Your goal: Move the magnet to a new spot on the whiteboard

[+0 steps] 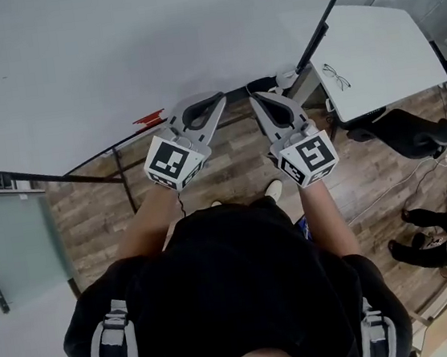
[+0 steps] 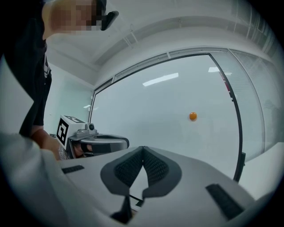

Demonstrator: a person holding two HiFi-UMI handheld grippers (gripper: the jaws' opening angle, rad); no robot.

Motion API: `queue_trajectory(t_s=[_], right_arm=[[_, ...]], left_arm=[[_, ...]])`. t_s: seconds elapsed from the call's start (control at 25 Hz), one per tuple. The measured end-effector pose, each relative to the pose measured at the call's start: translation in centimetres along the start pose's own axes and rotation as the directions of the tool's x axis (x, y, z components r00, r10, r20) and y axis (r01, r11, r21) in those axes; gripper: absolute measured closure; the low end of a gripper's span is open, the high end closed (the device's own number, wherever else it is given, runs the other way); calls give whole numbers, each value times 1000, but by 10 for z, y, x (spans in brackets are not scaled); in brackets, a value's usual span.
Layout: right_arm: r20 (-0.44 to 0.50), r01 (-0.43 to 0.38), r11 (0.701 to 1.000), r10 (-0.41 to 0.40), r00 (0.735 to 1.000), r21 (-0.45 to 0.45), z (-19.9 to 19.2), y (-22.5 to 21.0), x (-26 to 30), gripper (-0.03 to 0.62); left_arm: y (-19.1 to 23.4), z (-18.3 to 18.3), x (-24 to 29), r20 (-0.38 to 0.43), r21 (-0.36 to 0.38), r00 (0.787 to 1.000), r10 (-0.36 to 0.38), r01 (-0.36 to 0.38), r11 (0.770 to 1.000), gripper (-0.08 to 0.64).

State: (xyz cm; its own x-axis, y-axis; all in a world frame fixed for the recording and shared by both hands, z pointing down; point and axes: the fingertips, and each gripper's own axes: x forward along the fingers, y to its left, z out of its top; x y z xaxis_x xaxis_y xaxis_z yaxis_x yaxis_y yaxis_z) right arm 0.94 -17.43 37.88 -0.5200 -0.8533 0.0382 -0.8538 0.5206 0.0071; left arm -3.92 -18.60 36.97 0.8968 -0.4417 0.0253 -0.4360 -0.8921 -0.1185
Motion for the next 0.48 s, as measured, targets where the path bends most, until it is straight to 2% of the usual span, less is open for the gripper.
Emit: queue_trajectory(t_s=[0.24,0.48], right_arm=[[-2,-90,996,90,996,-24,4,-39,12,592],[2,-141,989,141,990,-35,6,-78,16,592]], left_arm=[[13,3,36,-7,-2,995,100,-100,995,555],[17,6,70,-8,2,985,171,-171,985,555]])
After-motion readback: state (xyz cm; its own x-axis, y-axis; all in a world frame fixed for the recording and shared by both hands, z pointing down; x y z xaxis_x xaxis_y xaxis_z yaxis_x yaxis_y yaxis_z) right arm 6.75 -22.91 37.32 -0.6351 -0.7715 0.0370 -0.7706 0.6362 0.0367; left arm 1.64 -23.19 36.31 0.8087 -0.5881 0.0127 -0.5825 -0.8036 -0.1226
